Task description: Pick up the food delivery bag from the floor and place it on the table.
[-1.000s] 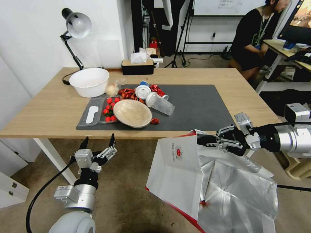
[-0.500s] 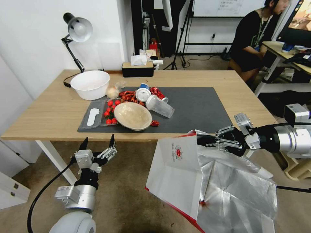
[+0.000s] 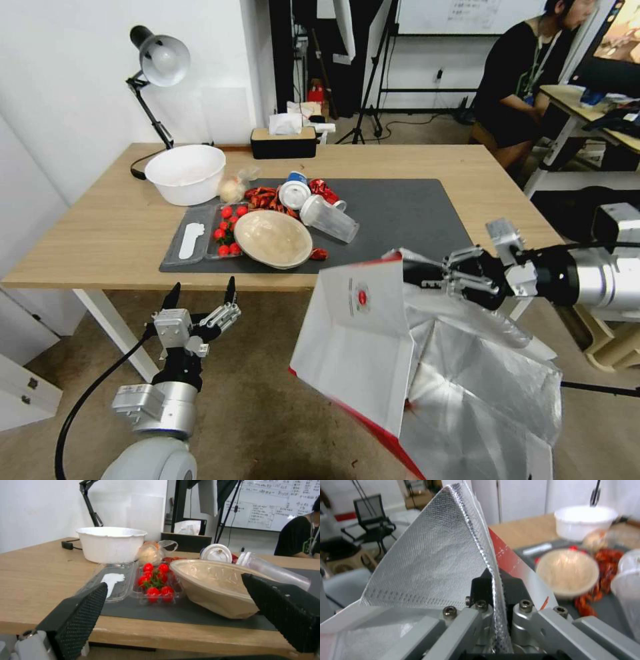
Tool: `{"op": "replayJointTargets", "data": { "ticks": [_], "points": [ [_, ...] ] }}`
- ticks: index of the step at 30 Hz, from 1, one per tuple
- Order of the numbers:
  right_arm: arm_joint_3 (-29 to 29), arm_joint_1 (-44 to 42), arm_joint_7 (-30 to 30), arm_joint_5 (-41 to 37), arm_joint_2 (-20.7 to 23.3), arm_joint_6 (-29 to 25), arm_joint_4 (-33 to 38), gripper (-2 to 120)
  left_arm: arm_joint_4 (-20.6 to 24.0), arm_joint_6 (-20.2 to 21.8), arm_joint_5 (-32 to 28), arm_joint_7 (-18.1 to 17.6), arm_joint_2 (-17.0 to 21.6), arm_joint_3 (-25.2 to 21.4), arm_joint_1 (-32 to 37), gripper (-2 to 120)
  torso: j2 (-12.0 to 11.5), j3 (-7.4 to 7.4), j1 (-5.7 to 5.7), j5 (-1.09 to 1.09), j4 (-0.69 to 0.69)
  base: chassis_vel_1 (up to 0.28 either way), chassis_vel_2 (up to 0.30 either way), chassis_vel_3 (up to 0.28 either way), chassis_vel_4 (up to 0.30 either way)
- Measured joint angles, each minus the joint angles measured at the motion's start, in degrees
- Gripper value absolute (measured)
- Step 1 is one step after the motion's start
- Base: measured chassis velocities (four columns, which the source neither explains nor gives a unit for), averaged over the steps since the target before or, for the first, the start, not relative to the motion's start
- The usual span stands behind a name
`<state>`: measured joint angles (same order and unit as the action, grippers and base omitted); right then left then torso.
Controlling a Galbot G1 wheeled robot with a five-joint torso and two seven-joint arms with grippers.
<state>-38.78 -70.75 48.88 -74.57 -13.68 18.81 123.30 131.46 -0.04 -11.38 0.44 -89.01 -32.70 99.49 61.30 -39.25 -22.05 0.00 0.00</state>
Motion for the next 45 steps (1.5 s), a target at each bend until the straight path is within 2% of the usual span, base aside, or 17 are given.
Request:
{"op": "replayJointTargets", "data": {
  "ticks": [2,4,10,12,14,15,26,29,31,34,39,45],
  "points": [
    [-1.2,0.1,-0.8,-1.9,-0.2,0.1,0.6,0,0.1,-0.1,0.0,0.0,0.0,0.0,0.1,100,0.0,0.02,0.02,0.00,0.00,0.000,0.000,0.000,0.000],
    [-4.6,0.4,-4.3,-6.4,-0.9,0.1,1.9,0,0.2,-0.2,0.2,0.0,-0.1,0.1,0.2,100,-0.1,0.07,0.06,-0.01,0.00,0.000,0.000,0.000,0.000],
    [-9.9,0.9,-9.3,-11.0,-2.1,0.0,2.3,0,0.3,-0.5,0.3,0.0,-0.1,0.2,0.5,100,-0.2,0.10,0.08,-0.01,0.00,0.000,0.000,0.000,0.000],
    [-13.5,1.2,-13.5,-13.6,-3.1,0.0,1.9,0,0.4,-0.6,0.4,0.0,0.0,0.2,0.6,100,-0.2,0.13,0.11,0.01,0.00,0.000,0.000,0.000,0.000],
    [-14.6,1.2,-15.5,-14.3,-3.4,0.1,1.8,0,0.5,-0.6,0.4,0.0,0.0,0.2,0.6,100,-0.2,0.14,0.11,0.00,-0.01,0.000,0.000,0.000,0.000],
    [-15.7,1.2,-18.4,-14.9,-3.8,0.1,1.7,0,0.5,-0.6,0.4,0.0,0.0,0.3,0.6,100,-0.2,0.14,0.12,0.00,-0.01,0.000,0.000,0.000,0.000],
    [-16.9,1.2,-22.3,-15.2,-4.3,0.1,1.7,0,0.6,-0.6,0.4,0.1,0.0,0.3,0.6,100,-0.3,0.15,0.12,0.00,-0.01,0.000,0.000,0.000,0.000],
    [-17.9,2.2,-32.9,-15.7,-6.2,0.1,2.1,0,0.7,-0.6,0.5,0.1,-0.1,0.4,0.6,100,-0.3,0.17,0.13,0.00,0.00,0.000,0.000,0.000,0.000],
    [-17.9,2.6,-35.0,-15.8,-6.8,0.1,2.3,0,0.7,-0.6,0.5,0.1,-0.1,0.4,0.6,100,-0.3,0.17,0.14,0.00,0.00,0.000,0.000,0.000,0.000],
    [-16.2,4.6,-44.5,-16.1,-9.6,-0.6,3.1,0,0.7,-0.5,0.5,0.1,0.0,0.4,0.6,100,-0.3,0.19,0.16,0.00,0.00,0.000,0.000,0.000,0.000],
    [-15.3,4.9,-46.9,-16.0,-10.7,-1.0,3.3,0,0.7,-0.5,0.5,0.1,0.0,0.4,0.6,100,-0.3,0.20,0.16,0.00,0.00,0.000,0.000,0.000,0.000],
    [-12.6,4.8,-50.8,-13.9,-15.0,-2.1,2.5,0,-0.1,-0.5,0.5,0.1,-0.1,0.4,0.3,100,-0.4,0.22,0.17,0.00,0.00,0.000,0.000,0.000,0.000]
  ]
}}
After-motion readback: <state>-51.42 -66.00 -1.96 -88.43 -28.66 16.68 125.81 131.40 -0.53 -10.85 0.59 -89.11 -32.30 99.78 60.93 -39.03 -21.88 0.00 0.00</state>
